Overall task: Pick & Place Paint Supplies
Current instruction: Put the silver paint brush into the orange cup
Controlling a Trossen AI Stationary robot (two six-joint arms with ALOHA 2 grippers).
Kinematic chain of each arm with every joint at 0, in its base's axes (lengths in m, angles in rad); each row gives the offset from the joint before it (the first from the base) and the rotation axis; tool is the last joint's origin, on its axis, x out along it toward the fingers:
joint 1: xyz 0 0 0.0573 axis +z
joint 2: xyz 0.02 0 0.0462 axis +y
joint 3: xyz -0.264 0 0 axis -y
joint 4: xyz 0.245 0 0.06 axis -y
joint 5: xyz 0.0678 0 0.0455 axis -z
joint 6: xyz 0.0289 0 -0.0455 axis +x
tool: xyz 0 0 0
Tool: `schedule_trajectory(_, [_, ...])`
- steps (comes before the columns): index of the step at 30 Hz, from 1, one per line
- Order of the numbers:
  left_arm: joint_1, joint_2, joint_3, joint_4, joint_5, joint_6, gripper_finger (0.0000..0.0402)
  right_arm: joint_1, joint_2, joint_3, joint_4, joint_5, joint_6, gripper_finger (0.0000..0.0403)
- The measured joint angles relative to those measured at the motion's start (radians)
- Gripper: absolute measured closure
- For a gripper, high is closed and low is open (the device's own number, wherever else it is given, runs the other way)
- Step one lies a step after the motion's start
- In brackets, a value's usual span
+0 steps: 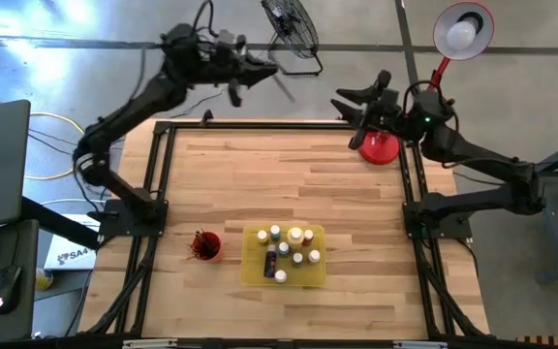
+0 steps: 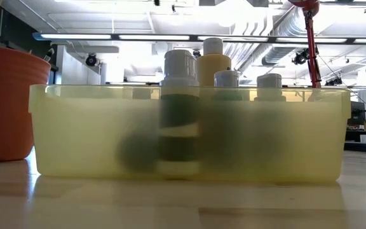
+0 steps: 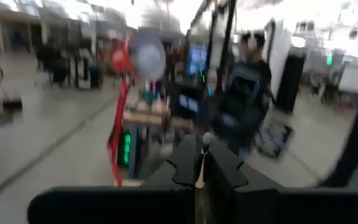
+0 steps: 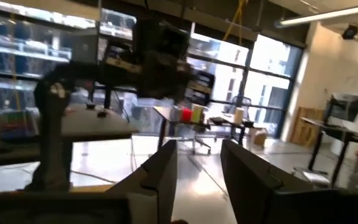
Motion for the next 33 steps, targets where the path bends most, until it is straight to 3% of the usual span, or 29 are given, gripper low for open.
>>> schedule_trajectory(3, [0.033,-0.076,0.0,-0.224,0.032,0.086,0.0394,0.0,-0.019,0.0,-0.043,0.044,-0.001,0.0285])
schedule_trajectory(8, [0.042,-0.26,0.0,-0.618,-0.003,0.331,0.0394,0.0,-0.017,0.0,-0.072,0.103,0.013,0.0284])
schedule_trajectory(14, [-0.03,-0.499,-0.054,-0.964,-0.075,0.492,0.0394,0.0,0.014,0.0,-0.067,0.093,0.179,0.0284])
schedule_trajectory(20, [-0.085,-0.79,-0.343,-0.916,-0.101,0.455,0.0394,0.0,0.079,0.0,-0.065,0.095,0.309,0.0284])
schedule_trajectory(27, [-0.083,-1.108,-0.706,-0.722,-0.046,0.179,0.0394,0.0,0.172,0.0,-0.065,0.094,0.392,0.0284])
schedule_trajectory(33, [-0.083,-1.253,-0.85,-0.659,-0.007,0.039,0.0394,0.001,0.234,0.0,-0.065,0.063,0.425,0.0284])
